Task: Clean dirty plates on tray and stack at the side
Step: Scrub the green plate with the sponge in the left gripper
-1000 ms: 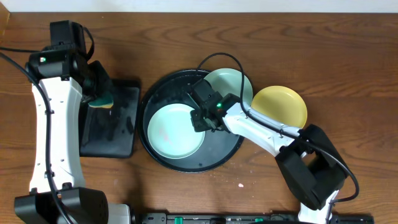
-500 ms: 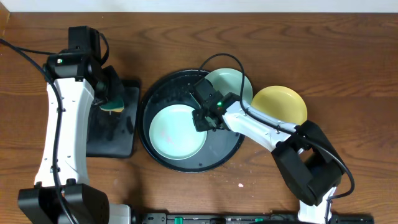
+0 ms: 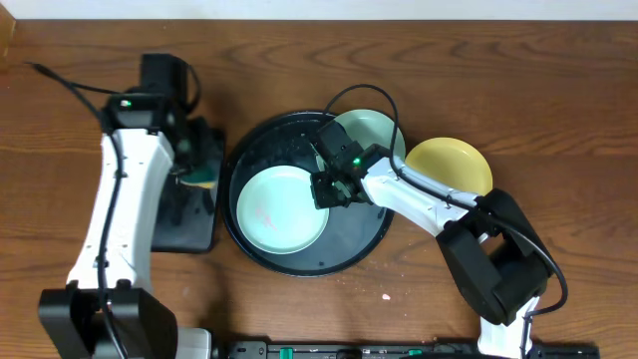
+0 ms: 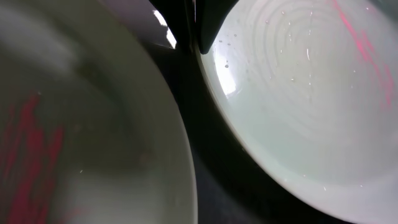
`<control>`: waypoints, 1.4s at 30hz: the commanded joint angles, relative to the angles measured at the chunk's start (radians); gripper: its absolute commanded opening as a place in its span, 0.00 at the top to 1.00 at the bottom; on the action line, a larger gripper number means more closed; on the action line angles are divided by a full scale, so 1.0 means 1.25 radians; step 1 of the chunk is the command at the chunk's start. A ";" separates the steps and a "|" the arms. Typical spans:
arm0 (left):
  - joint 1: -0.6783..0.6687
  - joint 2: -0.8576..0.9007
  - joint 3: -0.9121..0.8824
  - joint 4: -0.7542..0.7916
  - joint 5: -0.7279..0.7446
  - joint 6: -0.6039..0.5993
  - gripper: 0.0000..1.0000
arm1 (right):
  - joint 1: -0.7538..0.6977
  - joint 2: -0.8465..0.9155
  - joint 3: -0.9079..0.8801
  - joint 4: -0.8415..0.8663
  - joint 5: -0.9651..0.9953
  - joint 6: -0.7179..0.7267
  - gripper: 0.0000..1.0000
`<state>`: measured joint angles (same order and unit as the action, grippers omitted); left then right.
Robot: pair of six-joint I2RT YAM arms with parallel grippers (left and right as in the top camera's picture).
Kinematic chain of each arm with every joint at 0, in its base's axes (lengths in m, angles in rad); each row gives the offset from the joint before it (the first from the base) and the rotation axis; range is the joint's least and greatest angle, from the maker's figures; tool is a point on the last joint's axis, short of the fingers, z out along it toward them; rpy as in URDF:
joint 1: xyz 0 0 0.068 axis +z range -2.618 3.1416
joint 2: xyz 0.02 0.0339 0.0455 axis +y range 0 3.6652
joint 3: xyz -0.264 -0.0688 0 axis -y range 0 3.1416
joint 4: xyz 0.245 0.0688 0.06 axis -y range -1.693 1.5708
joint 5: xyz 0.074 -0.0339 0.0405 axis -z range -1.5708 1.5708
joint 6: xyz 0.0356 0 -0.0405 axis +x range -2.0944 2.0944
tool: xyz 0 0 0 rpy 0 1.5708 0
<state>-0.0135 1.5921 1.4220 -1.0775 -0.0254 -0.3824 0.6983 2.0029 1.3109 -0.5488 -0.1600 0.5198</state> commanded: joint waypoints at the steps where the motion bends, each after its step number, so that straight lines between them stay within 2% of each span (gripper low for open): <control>1: -0.051 -0.008 -0.046 0.018 -0.001 -0.055 0.93 | -0.009 0.027 0.011 0.002 0.015 0.034 0.99; 9: -0.159 -0.008 -0.249 0.169 -0.001 -0.166 0.93 | -0.012 0.027 0.011 0.001 0.019 0.042 0.99; 18: -0.244 -0.008 -0.445 0.417 -0.001 -0.158 0.93 | -0.014 0.027 0.011 0.003 0.016 0.042 0.99; 22: -0.249 -0.007 -0.486 0.436 0.000 -0.146 0.93 | -0.014 0.027 0.011 0.002 0.016 0.041 0.99; 25: -0.249 -0.007 -0.490 0.427 0.073 -0.052 0.93 | -0.015 0.027 0.011 0.001 0.013 0.041 0.99; 29: -0.249 -0.007 -0.490 0.427 0.333 0.152 0.93 | -0.015 0.027 0.011 0.002 0.013 0.041 0.99; 32: -0.249 -0.007 -0.490 0.430 0.415 0.204 0.92 | -0.014 0.027 0.011 0.002 0.013 0.041 0.99; 34: -0.249 -0.007 -0.490 0.440 0.379 0.204 0.93 | -0.015 0.027 0.011 0.002 0.010 0.038 0.99; 36: -0.248 -0.007 -0.490 0.452 0.287 0.172 0.92 | -0.015 0.027 0.011 0.002 0.010 0.038 0.99; 40: -0.248 -0.007 -0.490 0.471 0.009 0.028 0.92 | -0.015 0.027 0.011 0.002 0.010 0.038 0.99; 42: -0.248 -0.007 -0.490 0.474 -0.155 -0.081 0.93 | -0.014 0.027 0.011 0.002 0.010 0.038 0.99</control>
<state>-0.3313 1.5837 0.8211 -0.4885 0.1650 -0.2996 0.6910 2.0056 1.3136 -0.5461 -0.1684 0.5522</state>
